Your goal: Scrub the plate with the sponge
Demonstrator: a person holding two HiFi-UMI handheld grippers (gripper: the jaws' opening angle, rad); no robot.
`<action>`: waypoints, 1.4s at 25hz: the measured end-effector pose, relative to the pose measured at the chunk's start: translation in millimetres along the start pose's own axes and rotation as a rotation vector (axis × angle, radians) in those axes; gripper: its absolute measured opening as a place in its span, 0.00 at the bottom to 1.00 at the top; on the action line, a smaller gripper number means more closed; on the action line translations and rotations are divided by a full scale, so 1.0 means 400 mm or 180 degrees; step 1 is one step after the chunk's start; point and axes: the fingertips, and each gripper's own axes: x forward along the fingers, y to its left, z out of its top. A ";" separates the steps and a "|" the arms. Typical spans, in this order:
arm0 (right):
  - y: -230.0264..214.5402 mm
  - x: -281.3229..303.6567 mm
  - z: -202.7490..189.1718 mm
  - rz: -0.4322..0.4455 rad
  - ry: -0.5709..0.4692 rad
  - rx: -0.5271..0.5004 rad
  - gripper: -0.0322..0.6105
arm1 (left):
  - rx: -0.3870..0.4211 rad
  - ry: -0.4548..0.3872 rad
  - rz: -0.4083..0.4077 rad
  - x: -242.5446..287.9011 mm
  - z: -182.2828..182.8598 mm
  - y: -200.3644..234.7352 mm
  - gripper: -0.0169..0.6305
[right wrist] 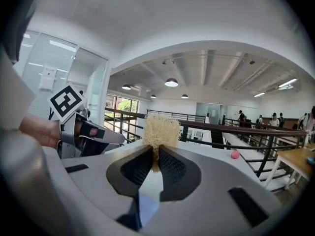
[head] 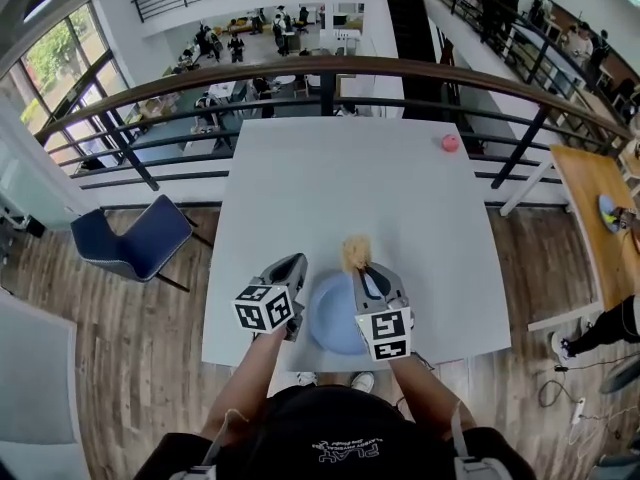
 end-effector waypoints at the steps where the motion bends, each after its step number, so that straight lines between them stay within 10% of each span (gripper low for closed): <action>1: -0.001 -0.004 0.013 -0.0002 -0.0037 0.0024 0.12 | 0.0013 -0.0064 -0.0061 -0.004 0.017 -0.013 0.05; 15: -0.005 -0.026 0.075 -0.0050 -0.0216 -0.0078 0.12 | 0.0936 -0.0536 -0.0323 -0.050 0.143 -0.134 0.05; 35: -0.031 -0.036 0.047 -0.0109 -0.0237 0.0248 0.12 | 0.1010 -0.0426 -0.0457 -0.055 0.096 -0.153 0.05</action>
